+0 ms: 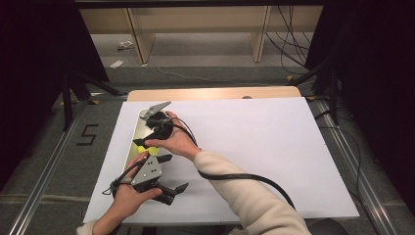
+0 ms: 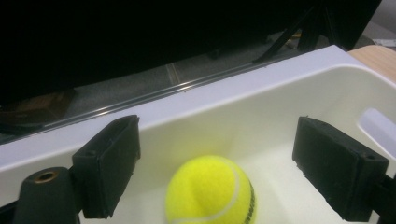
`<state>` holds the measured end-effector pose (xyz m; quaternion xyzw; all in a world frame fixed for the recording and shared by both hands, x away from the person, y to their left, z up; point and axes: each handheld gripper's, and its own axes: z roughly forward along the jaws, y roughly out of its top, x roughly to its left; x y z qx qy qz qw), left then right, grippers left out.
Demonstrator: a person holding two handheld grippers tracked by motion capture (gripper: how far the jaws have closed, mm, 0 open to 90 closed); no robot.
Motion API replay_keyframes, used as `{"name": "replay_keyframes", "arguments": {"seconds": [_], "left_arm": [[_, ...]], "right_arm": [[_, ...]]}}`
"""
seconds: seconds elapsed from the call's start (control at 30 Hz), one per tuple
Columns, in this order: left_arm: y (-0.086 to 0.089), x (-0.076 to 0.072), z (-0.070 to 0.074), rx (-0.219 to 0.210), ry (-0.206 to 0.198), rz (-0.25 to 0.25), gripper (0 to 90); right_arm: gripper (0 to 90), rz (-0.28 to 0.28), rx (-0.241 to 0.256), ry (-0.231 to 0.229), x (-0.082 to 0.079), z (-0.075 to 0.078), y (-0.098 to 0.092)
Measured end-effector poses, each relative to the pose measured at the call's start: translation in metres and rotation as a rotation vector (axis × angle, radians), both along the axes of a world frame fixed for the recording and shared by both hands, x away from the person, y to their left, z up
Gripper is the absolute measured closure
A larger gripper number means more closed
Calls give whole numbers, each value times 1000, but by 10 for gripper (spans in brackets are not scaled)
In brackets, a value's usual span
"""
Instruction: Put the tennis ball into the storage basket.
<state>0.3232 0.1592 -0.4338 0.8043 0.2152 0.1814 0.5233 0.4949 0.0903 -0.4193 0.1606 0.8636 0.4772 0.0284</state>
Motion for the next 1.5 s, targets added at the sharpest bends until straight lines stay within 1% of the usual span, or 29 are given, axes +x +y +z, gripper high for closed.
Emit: {"name": "replay_keyframes", "arguments": {"seconds": [0.1,0.2,0.23,0.33,0.37,0.47,0.6,0.63,0.7,0.73,0.8,0.87,1.03,1.07,1.5], "left_arm": [[0,0,0,1,-1,-1,0],[0,0,0,0,0,0,0],[0,0,0,2,-1,0,0],[0,0,0,1,0,1,0],[0,0,0,1,0,1,0],[0,0,0,0,1,1,0],[0,0,0,2,0,0,0],[0,0,0,1,1,1,0],[0,0,0,4,0,1,0],[0,0,0,4,0,0,0],[0,0,0,2,1,1,0],[1,1,0,3,1,2,0],[0,0,-1,1,4,2,0],[0,0,-1,0,4,2,0],[1,1,-1,1,5,4,0]], "right_arm": [[158,-8,6,-5,1,1,-3],[159,-16,2,0,2,1,-7],[158,-16,2,-6,2,2,-8],[158,-20,1,-3,2,4,-13],[158,-22,8,-11,2,4,-14],[158,-25,8,-10,2,8,-18],[158,-36,12,-10,2,11,-27],[158,-36,15,-17,3,11,-29],[158,-44,15,-12,2,12,-33],[158,-45,14,-19,3,12,-36],[158,-49,15,-20,3,13,-41],[158,-56,17,-14,2,13,-46],[157,-75,20,-18,2,12,-59],[157,-80,19,-13,2,12,-61],[157,-102,15,-11,-2,11,-91]]}}
